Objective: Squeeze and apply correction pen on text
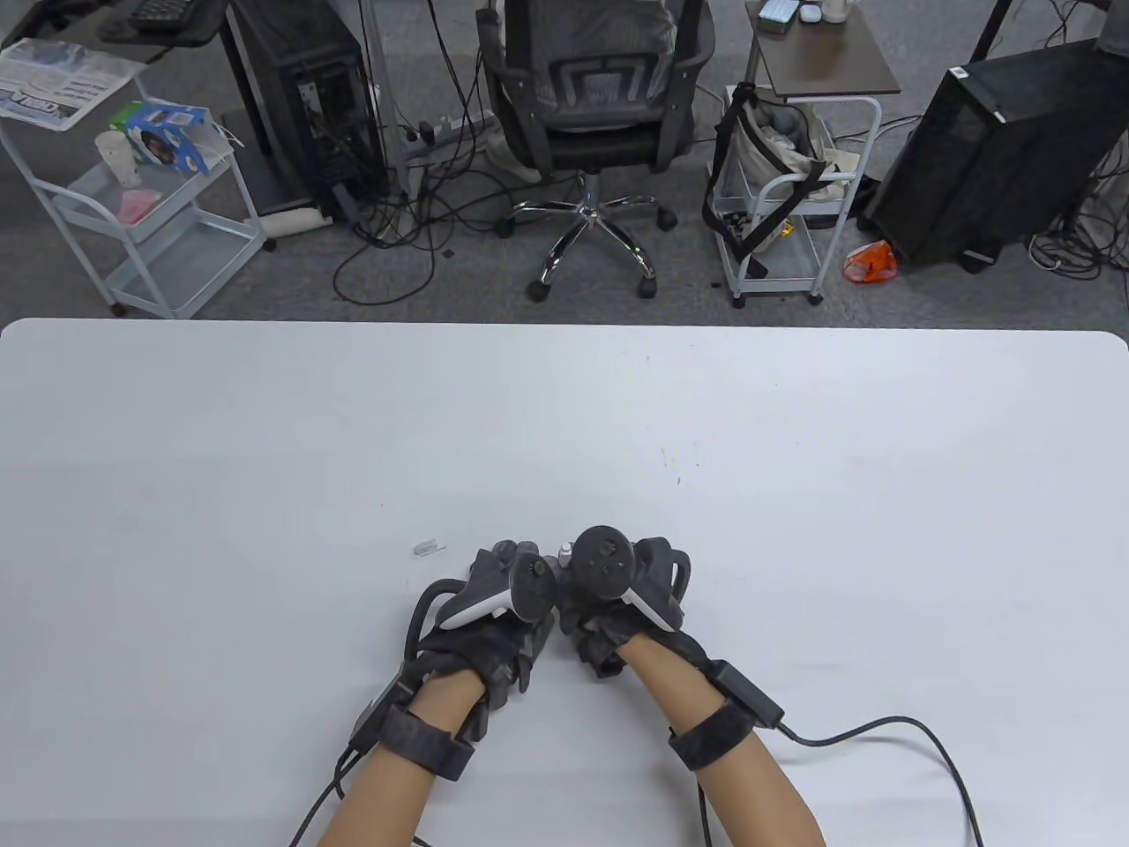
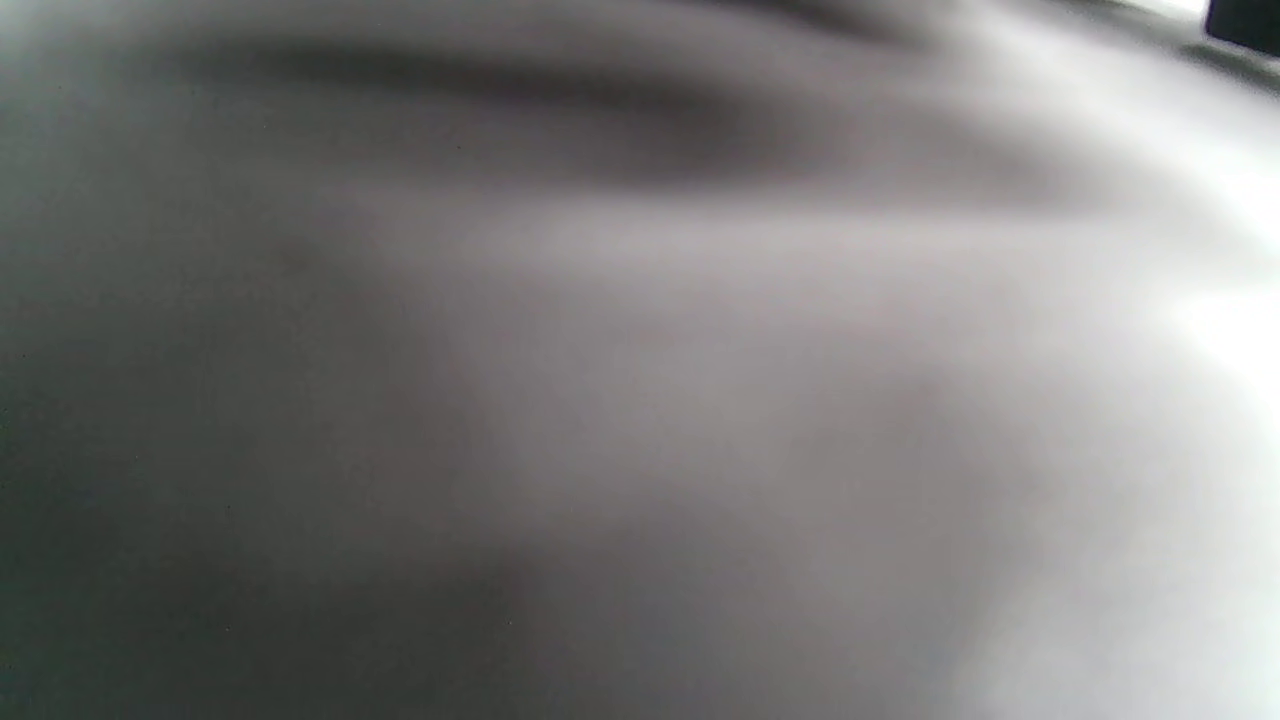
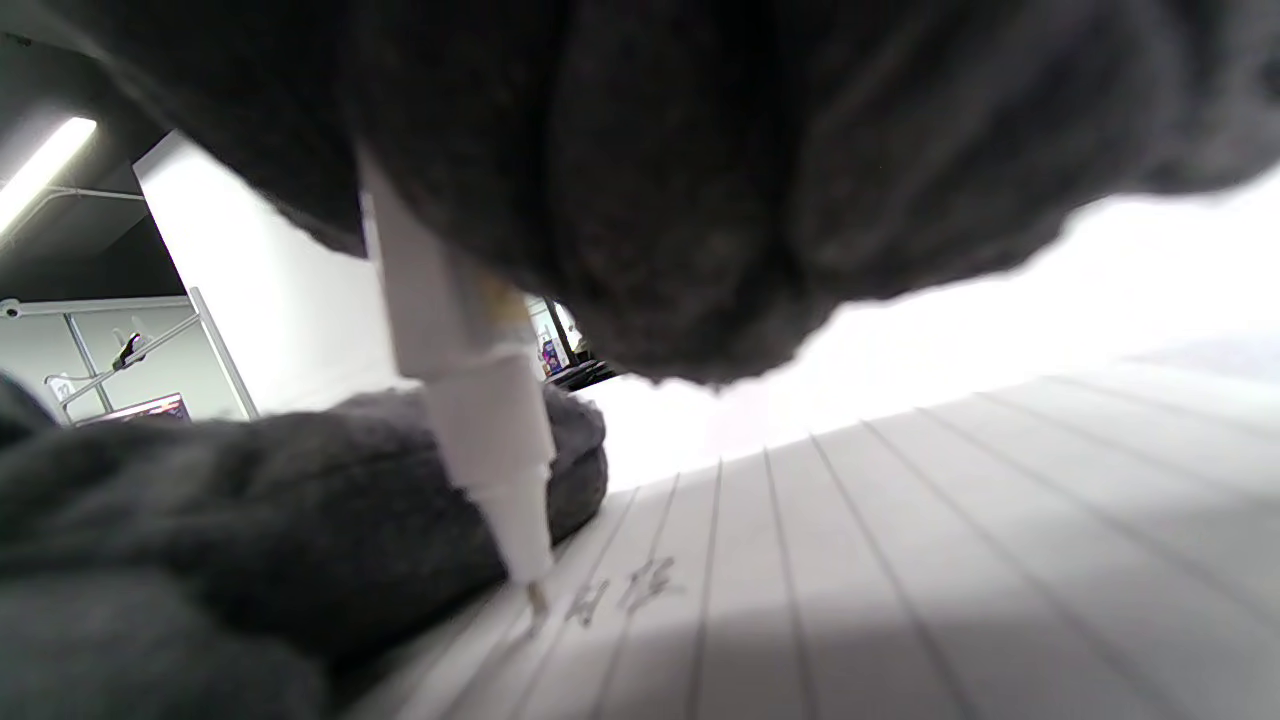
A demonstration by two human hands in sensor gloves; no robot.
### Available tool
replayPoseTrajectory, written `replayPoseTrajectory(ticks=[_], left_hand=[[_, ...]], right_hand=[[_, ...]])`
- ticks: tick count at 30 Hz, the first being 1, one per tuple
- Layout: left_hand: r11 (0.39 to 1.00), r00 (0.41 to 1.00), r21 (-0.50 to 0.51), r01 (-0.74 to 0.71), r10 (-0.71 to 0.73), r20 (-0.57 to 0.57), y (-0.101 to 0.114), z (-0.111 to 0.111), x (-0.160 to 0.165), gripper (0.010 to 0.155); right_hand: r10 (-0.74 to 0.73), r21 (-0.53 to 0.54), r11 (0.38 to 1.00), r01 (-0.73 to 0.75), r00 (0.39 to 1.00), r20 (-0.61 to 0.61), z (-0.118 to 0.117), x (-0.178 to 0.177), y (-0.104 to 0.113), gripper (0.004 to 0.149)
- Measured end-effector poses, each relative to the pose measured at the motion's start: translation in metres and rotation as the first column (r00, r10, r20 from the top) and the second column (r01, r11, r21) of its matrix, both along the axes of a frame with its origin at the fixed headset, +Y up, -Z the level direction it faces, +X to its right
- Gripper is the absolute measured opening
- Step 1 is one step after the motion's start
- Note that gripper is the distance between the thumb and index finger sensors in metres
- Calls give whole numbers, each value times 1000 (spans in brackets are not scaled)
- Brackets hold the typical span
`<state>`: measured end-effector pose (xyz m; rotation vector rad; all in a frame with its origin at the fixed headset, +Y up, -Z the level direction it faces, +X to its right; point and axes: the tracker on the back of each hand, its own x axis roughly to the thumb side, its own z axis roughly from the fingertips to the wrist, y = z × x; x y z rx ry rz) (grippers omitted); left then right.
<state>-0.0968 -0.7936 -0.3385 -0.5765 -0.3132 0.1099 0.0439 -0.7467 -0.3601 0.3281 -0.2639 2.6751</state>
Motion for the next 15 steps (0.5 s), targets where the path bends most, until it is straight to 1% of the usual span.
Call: replayPoseTrajectory(ticks=[1,4,6,10,13,15], left_hand=[[1000,1000,0,0,0,0,0,0,0,66],[1000,1000,-1,0,0,0,0,0,0,66],[1000,1000,-1,0,0,0,0,0,0,66],[1000,1000,-1,1,-1,0,0,0,0,67],[1000,1000,-1,0,0,0,-1,0,0,66],[1000,1000,-1,0,0,0,-1,0,0,66]], right_hand=[[5,22,1000,-5,1000,20,0,0,0,36],[10,12,1000,-10,1000,0,0,0,0,36],[11,-13,1000,-12,999,-31,-1,-1,1,36],[5,13,1000,-6,1000,9,0,1,0,36],[9,12,1000,-9,1000,9,-1,1,1,36],[15,-15,1000,-15,999,-28,-2,0,1,36]])
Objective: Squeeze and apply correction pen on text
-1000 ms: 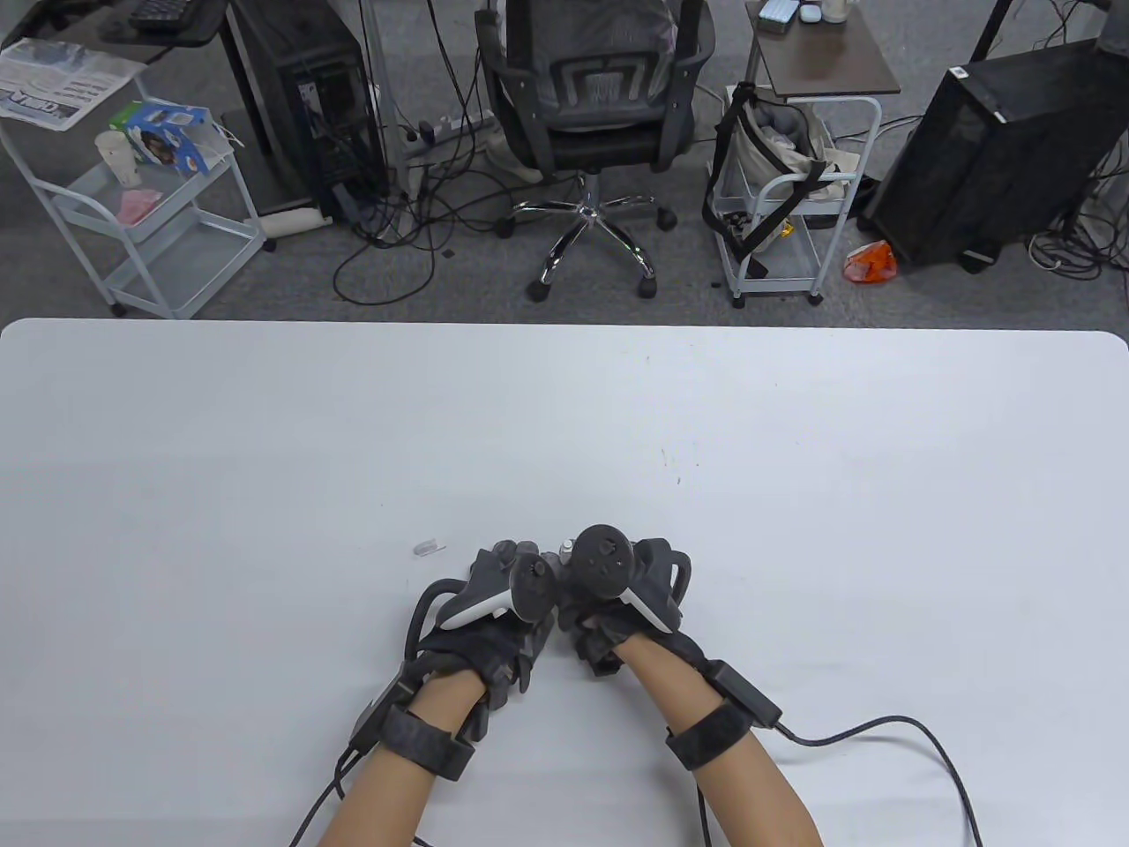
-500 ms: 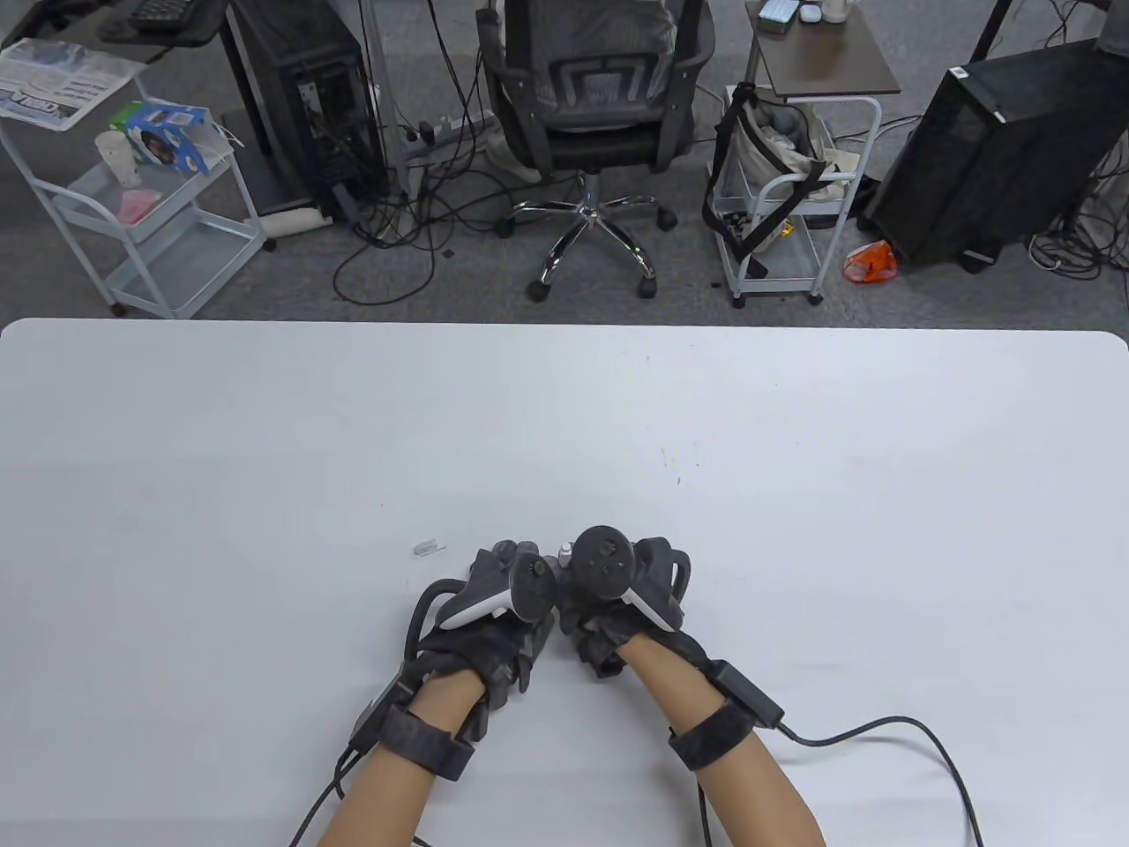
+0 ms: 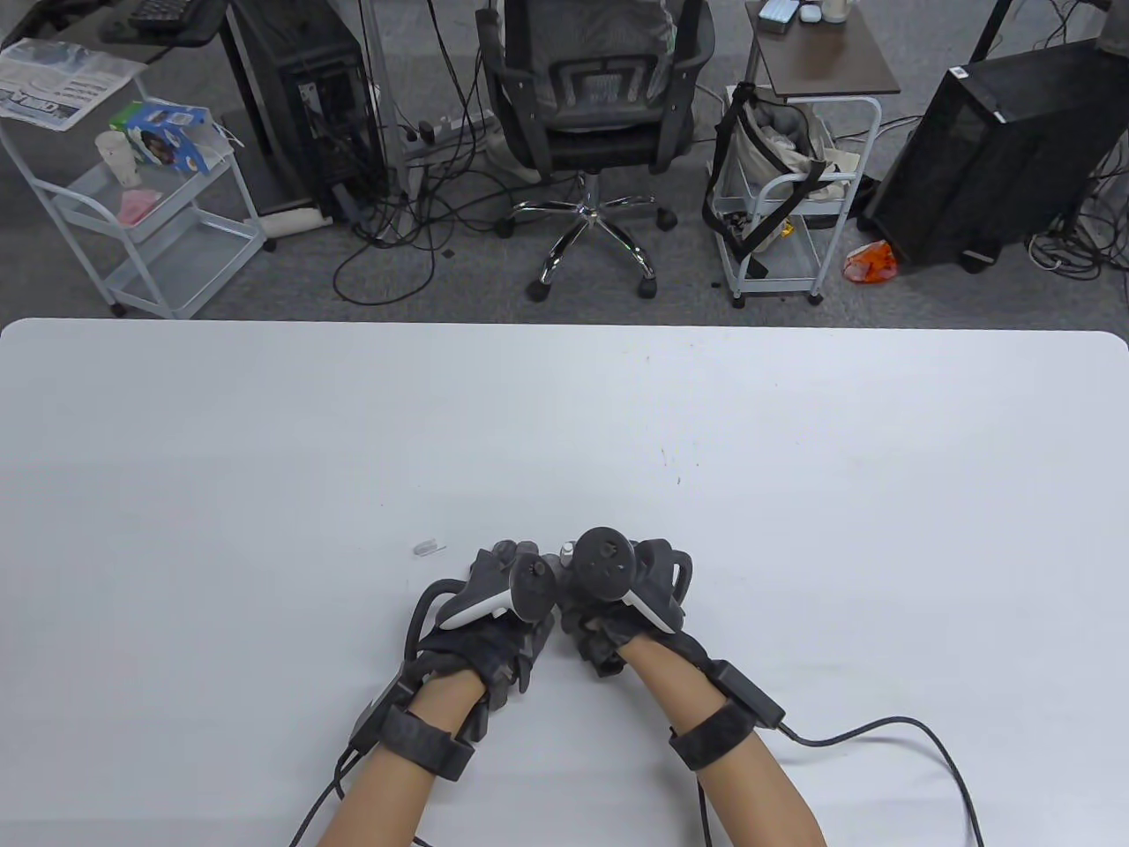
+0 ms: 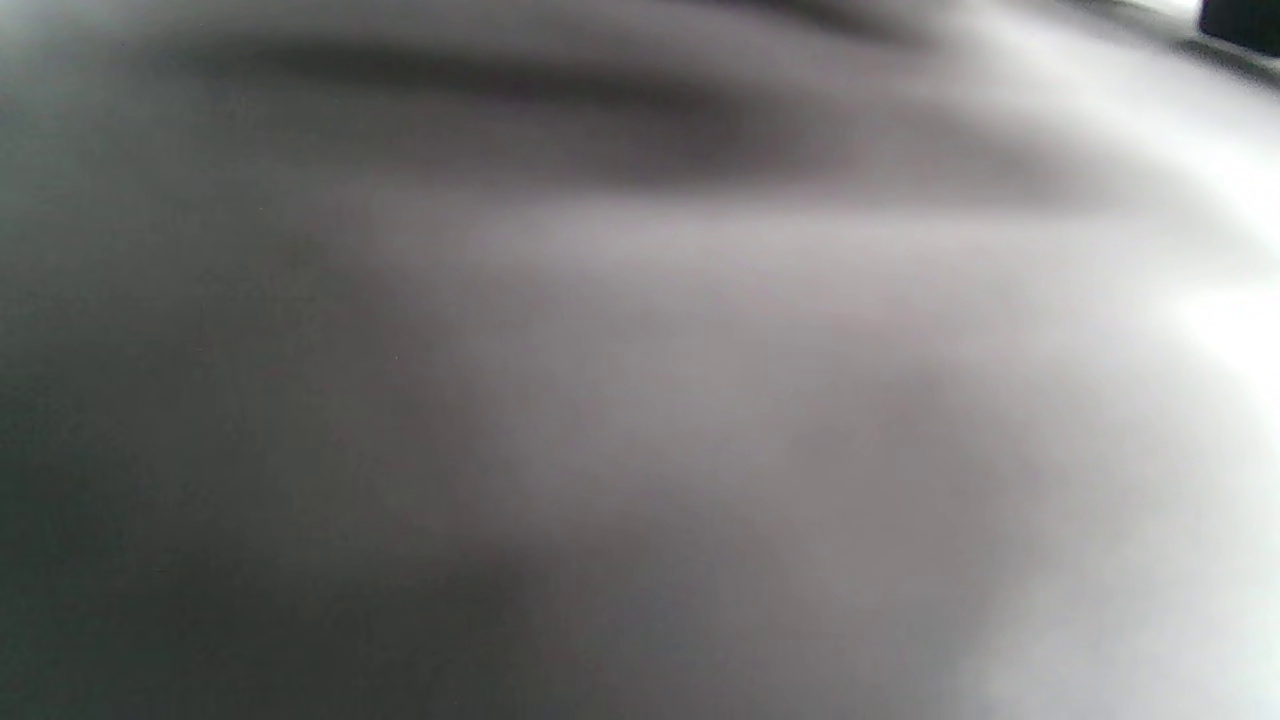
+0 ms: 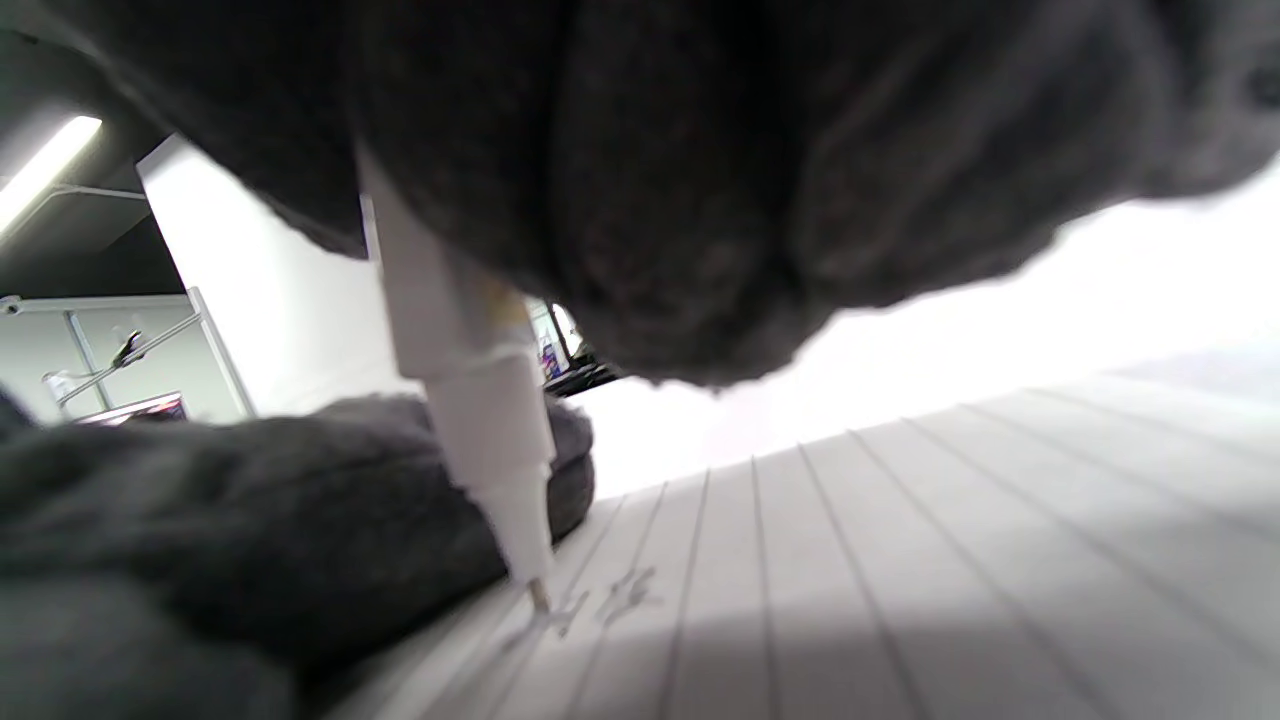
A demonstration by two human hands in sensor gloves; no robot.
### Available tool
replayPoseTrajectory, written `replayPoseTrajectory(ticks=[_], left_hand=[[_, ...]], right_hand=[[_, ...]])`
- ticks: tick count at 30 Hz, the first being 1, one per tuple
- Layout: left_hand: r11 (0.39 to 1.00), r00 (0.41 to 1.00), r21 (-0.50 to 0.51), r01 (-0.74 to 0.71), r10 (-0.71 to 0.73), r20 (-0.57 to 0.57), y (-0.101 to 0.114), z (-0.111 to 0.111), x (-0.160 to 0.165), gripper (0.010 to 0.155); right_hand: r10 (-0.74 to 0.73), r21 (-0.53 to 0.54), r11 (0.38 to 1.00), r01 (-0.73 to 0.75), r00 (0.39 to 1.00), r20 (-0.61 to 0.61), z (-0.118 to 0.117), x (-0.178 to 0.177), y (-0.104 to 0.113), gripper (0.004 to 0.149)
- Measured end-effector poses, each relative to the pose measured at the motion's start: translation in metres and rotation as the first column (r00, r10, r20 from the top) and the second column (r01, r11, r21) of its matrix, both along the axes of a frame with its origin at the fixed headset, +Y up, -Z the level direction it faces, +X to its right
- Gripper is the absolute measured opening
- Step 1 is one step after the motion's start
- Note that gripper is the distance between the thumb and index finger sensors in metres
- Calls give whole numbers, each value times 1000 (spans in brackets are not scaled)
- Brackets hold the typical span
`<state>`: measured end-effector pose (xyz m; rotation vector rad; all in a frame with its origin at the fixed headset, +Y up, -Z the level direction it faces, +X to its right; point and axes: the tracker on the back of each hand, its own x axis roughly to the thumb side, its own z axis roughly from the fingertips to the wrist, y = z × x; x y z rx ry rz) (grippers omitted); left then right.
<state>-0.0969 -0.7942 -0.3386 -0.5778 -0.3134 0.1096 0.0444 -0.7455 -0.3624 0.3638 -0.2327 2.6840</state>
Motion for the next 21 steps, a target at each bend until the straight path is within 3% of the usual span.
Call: replayPoseTrajectory(ticks=[5,10,21], left_hand=[[1000,1000,-1,0,0,0,0,0,0,66],[1000,1000,-2,0,0,0,0,0,0,67],[1000,1000,-3,1,-1,0,-1,0,0,67]], right_hand=[[-8,30,1000,7,999,39,0,2,0,36],[10,-13,1000,-10,1000,-17,-1,0,0,36],[11,6,1000,-11,1000,4,0,2,0,36]])
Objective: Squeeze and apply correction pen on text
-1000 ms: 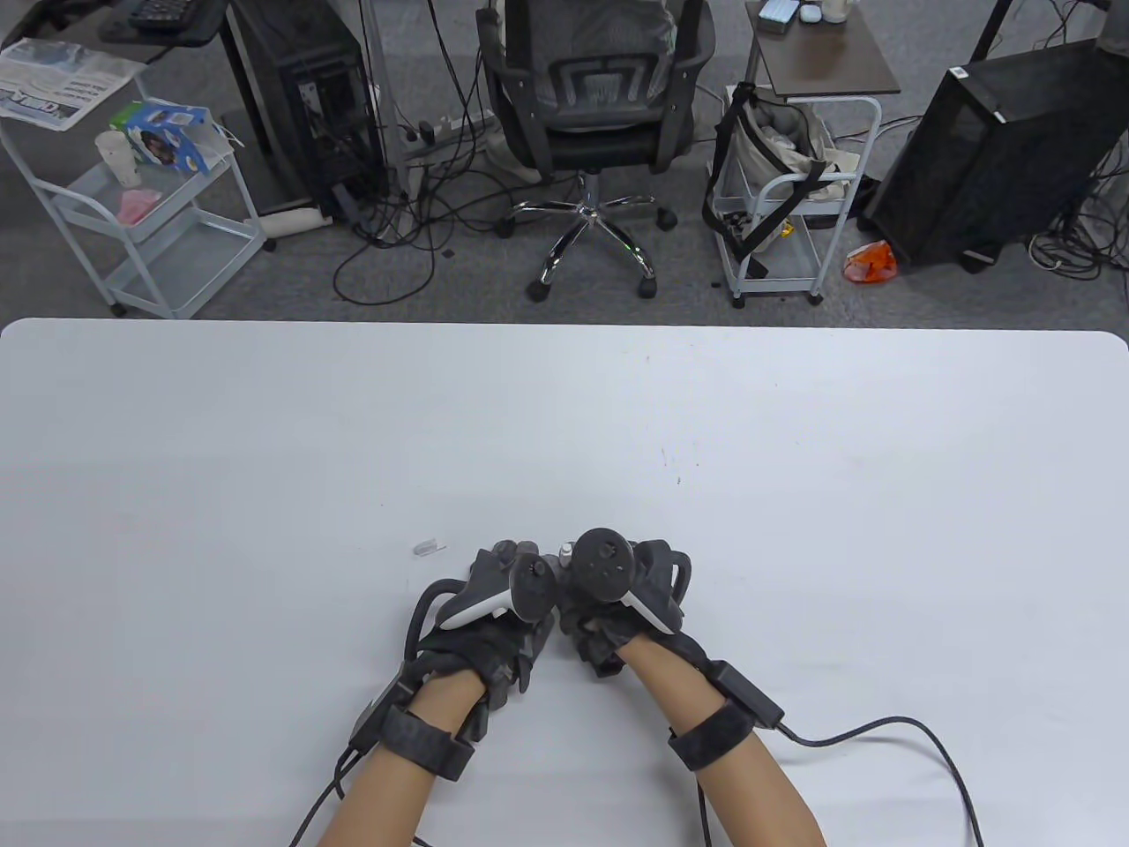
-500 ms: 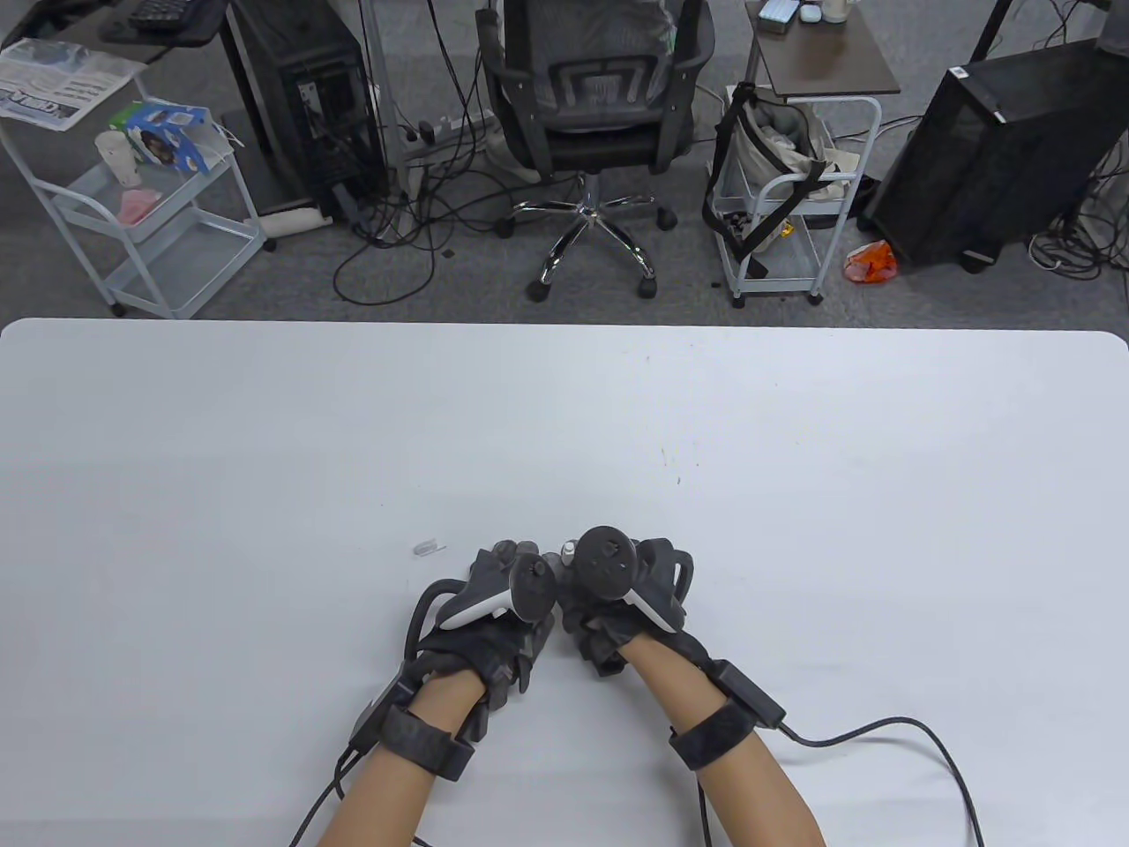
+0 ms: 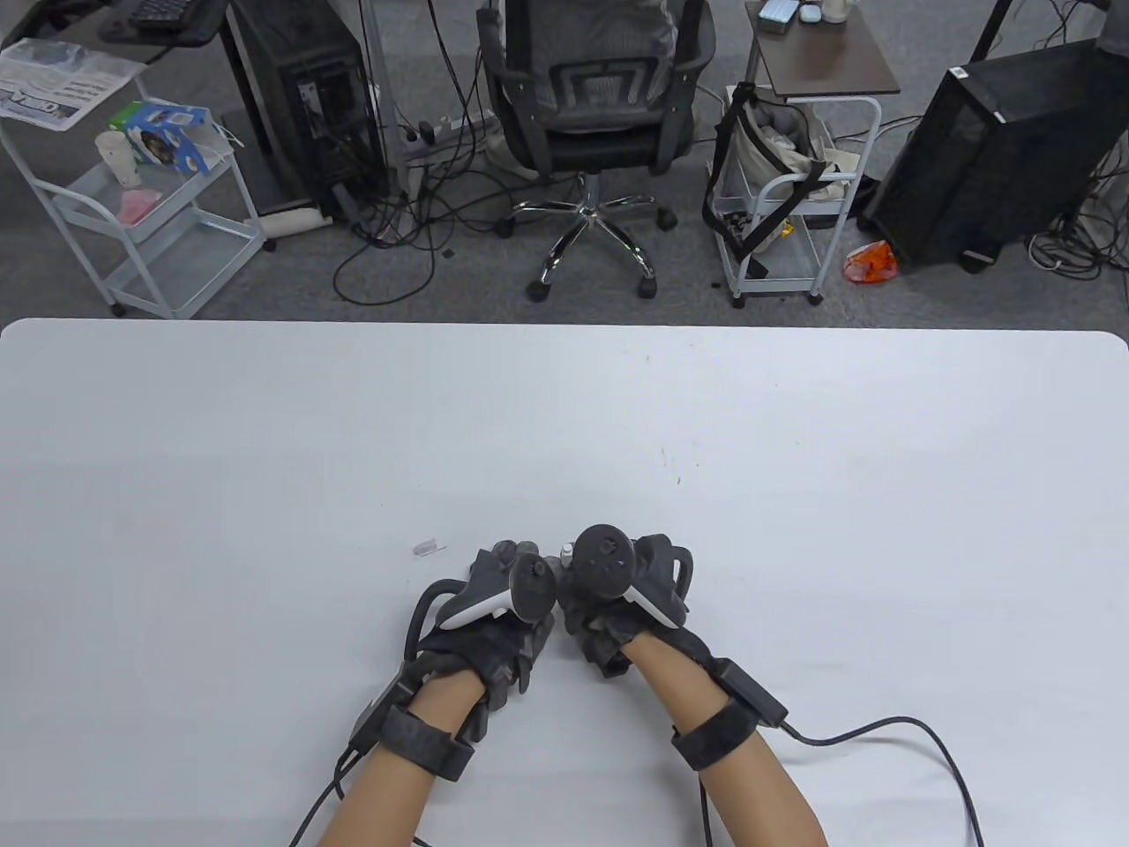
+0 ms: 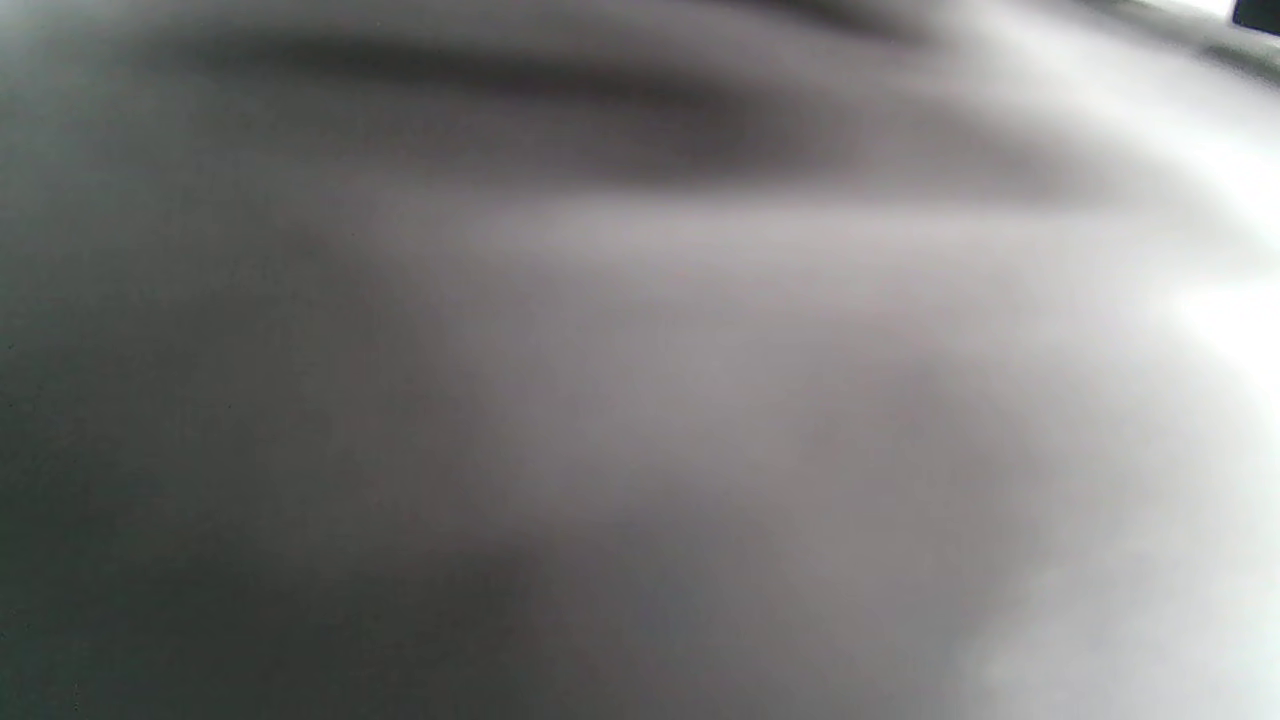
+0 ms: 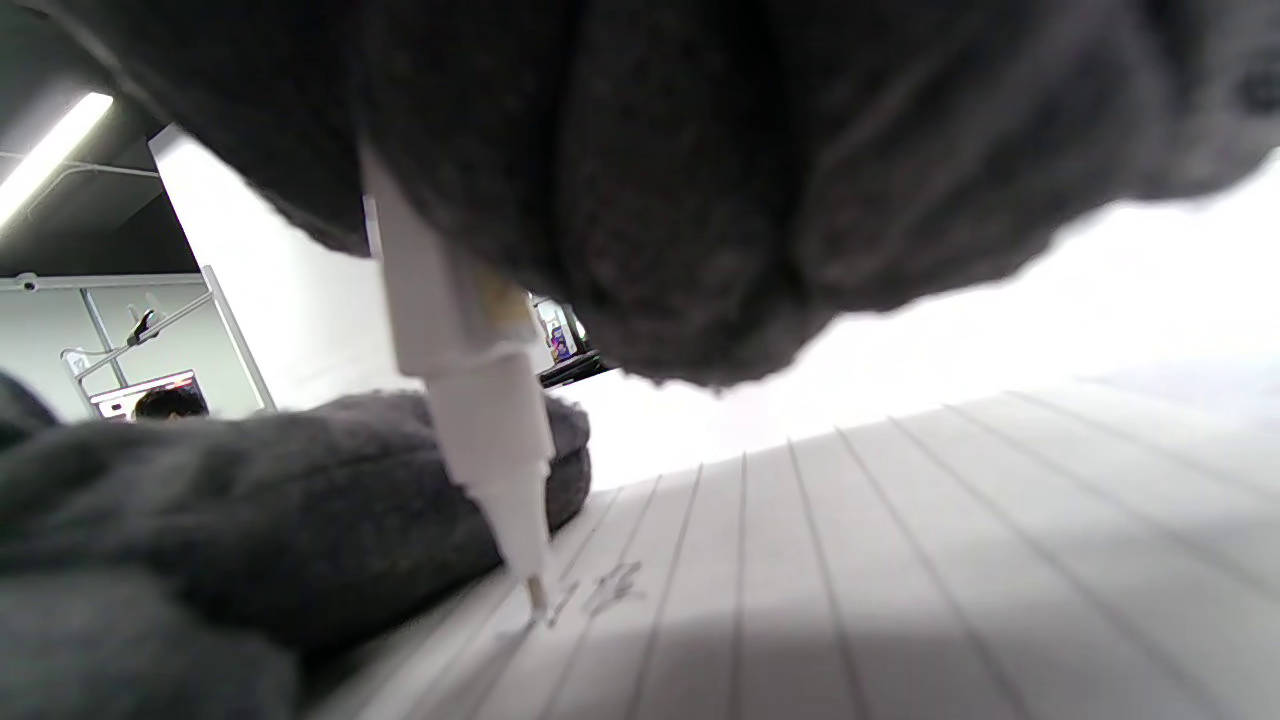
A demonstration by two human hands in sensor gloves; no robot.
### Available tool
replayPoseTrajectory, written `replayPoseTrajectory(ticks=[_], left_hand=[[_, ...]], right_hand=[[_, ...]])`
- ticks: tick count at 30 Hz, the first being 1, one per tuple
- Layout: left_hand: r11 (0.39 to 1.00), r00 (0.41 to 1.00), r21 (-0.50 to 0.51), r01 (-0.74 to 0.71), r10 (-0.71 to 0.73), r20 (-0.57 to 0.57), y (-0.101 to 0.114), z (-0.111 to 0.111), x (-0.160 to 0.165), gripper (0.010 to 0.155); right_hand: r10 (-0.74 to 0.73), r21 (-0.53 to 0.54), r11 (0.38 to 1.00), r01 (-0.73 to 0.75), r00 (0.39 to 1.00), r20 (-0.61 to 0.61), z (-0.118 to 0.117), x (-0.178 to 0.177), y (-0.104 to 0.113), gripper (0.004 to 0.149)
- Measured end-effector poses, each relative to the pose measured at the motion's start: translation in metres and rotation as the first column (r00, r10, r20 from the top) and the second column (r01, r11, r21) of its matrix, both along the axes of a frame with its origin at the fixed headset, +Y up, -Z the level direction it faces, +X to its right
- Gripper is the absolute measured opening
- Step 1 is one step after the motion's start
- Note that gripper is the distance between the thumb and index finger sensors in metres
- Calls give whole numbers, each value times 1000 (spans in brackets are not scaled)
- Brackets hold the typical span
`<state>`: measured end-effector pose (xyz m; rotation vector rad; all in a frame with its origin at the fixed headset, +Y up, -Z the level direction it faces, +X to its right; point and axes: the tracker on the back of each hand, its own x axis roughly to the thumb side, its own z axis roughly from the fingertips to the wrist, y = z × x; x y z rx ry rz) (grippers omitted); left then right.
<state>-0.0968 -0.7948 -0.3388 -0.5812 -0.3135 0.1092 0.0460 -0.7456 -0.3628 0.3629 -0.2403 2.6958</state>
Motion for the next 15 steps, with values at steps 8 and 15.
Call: replayPoseTrajectory(ticks=[8,15], left_hand=[[1000,1000,-1,0,0,0,0,0,0,67],[1000,1000,-1,0,0,0,0,0,0,67]], right_hand=[[14,-6,1000,-14,1000,-20,0,-1,1,36],[35,29,999,-35,999,-8,1,-1,2,36]])
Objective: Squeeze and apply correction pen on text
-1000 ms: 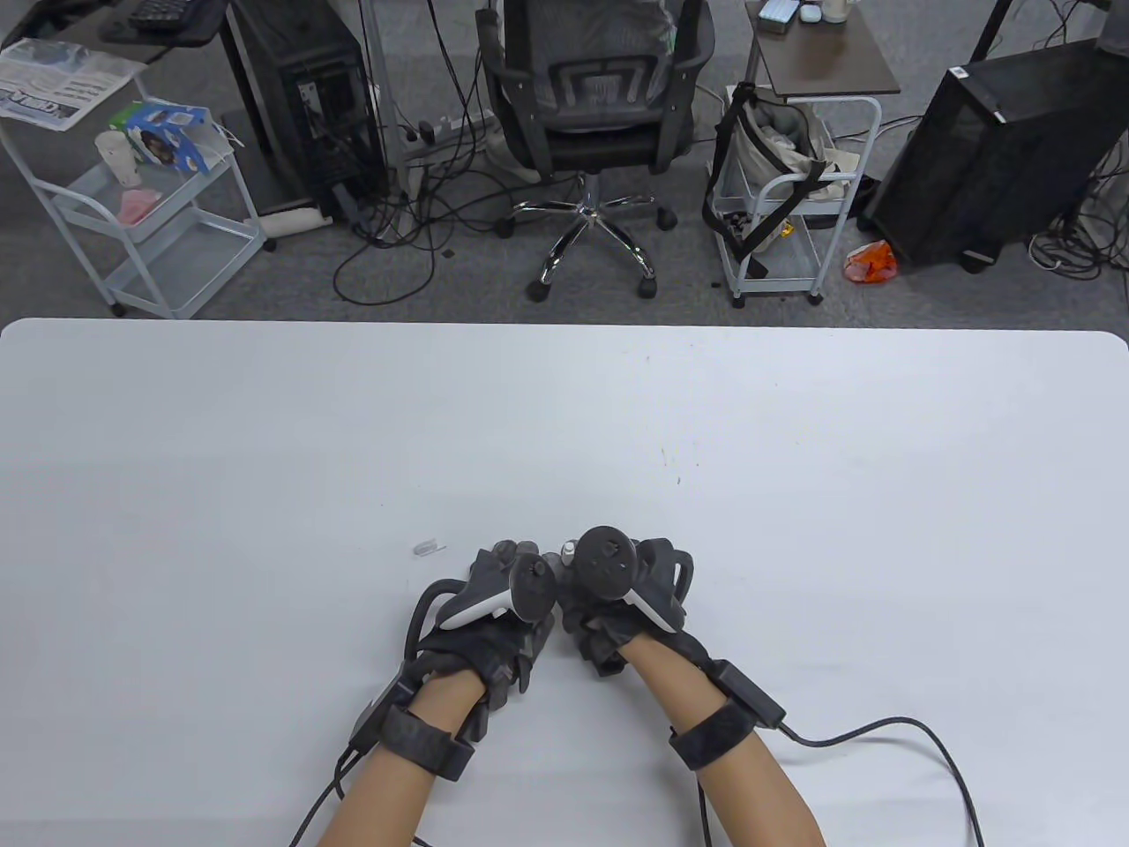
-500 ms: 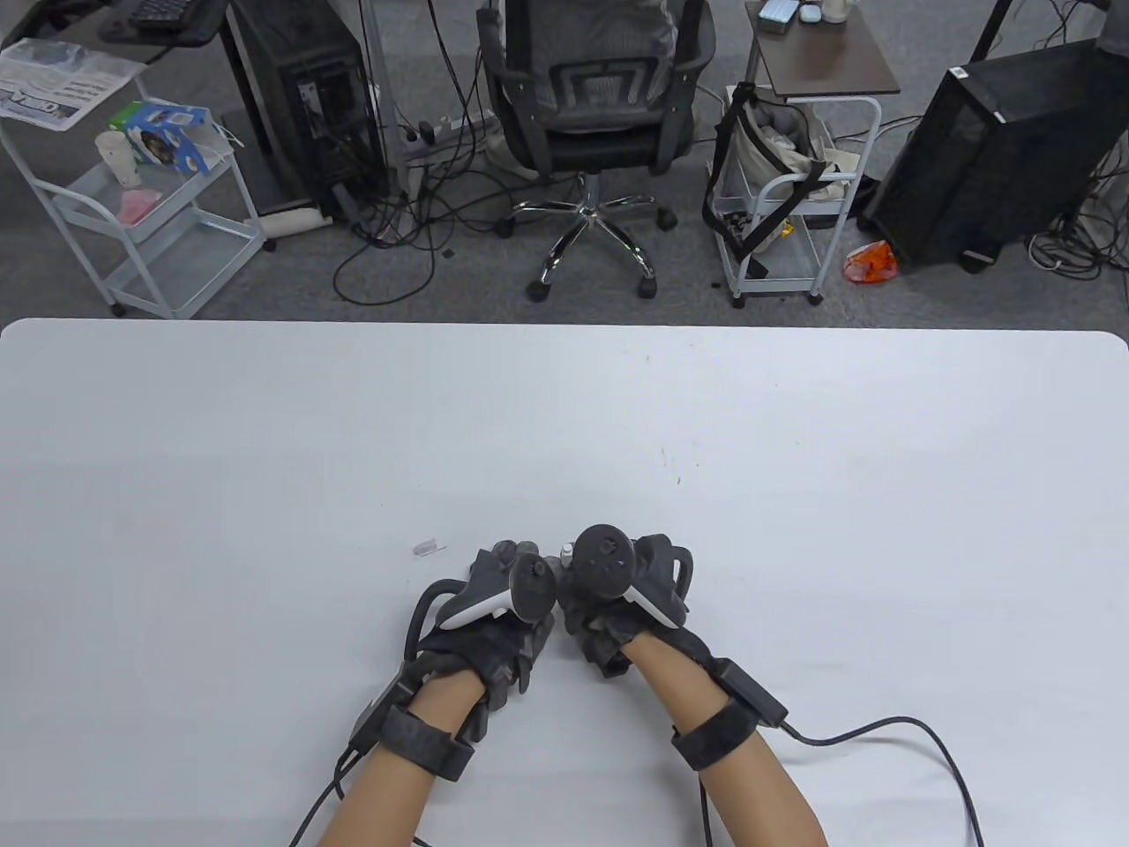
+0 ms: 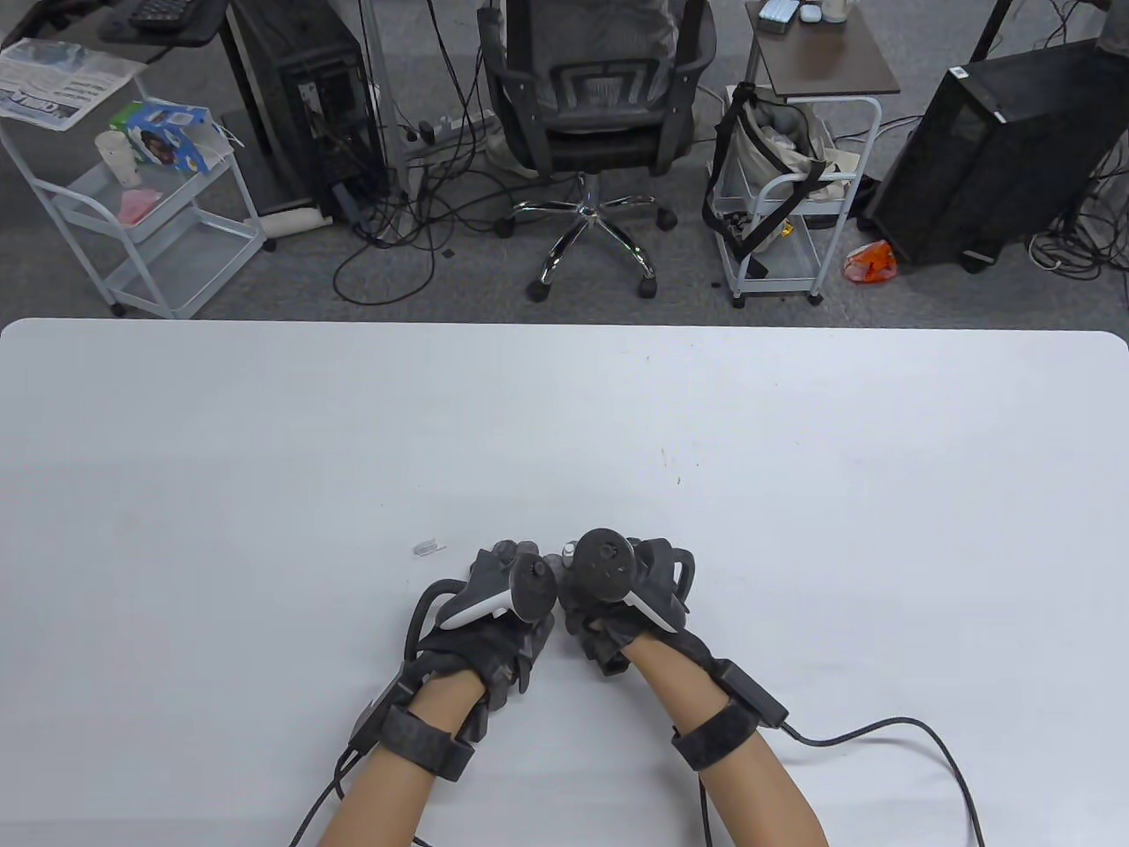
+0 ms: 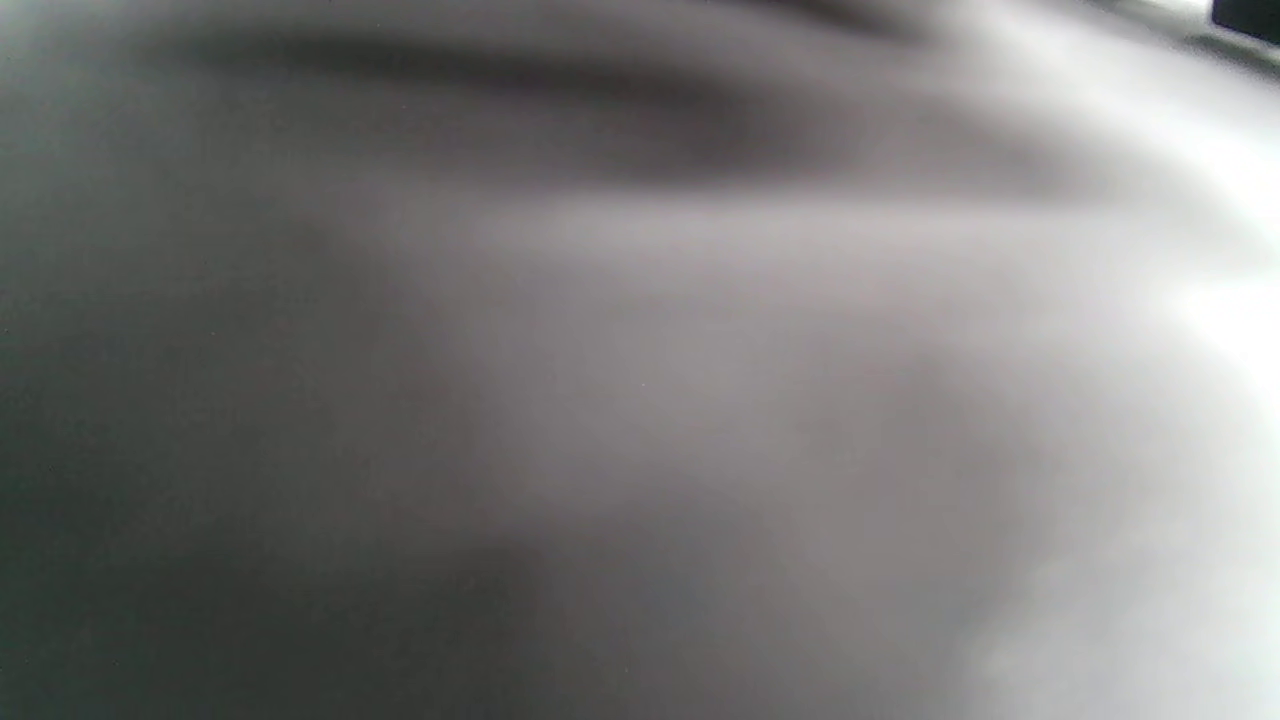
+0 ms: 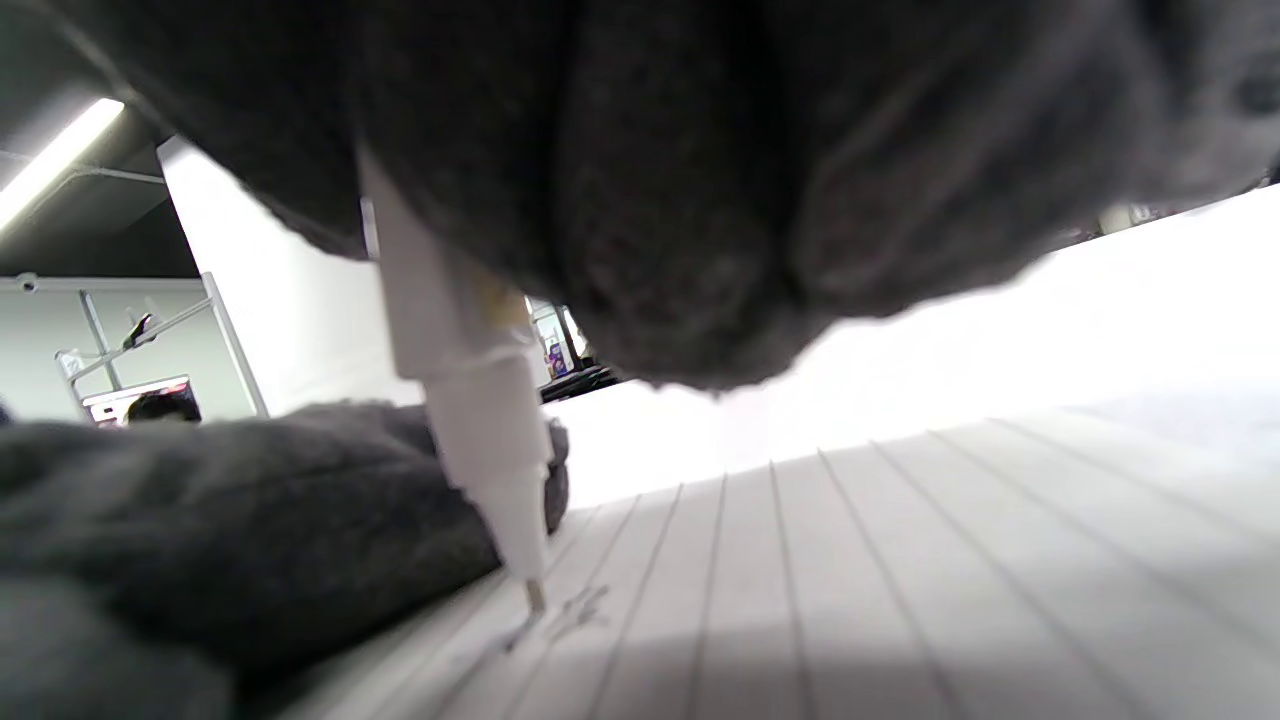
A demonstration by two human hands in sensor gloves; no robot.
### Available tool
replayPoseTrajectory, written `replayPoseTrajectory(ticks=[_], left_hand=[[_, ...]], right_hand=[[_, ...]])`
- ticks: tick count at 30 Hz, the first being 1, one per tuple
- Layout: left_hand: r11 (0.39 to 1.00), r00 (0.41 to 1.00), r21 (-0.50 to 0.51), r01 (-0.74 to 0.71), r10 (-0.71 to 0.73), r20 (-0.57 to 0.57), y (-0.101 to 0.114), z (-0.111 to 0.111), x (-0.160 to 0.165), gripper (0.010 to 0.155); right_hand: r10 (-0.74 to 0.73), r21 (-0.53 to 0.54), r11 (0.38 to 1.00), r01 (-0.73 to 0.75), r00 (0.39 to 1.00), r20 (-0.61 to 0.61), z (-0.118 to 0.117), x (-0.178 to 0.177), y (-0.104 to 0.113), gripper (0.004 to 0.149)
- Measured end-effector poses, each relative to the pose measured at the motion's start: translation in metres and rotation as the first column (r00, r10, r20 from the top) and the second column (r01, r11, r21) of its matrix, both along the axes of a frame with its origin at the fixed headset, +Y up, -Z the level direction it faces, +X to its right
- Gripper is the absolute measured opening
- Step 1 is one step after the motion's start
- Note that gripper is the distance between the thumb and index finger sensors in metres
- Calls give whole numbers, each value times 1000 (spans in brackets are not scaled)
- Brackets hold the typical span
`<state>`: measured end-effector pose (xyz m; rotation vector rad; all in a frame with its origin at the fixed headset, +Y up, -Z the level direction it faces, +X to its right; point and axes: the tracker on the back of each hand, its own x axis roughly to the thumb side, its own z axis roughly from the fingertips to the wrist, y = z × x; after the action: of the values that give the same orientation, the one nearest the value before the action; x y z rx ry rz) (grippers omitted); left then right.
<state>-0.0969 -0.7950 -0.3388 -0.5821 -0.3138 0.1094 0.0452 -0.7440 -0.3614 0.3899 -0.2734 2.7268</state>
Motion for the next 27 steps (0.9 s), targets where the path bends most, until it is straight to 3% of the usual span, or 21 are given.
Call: replayPoseTrajectory(ticks=[22,27], left_hand=[[1000,1000,-4,0,0,0,0,0,0,67],[1000,1000,-6,1,-1,0,-1,0,-1,67]], right_hand=[[-39,-6,999,39,999,-28,4,-5,-2,36],[6,9,1000,-6,1000,-11,3,-3,2,36]])
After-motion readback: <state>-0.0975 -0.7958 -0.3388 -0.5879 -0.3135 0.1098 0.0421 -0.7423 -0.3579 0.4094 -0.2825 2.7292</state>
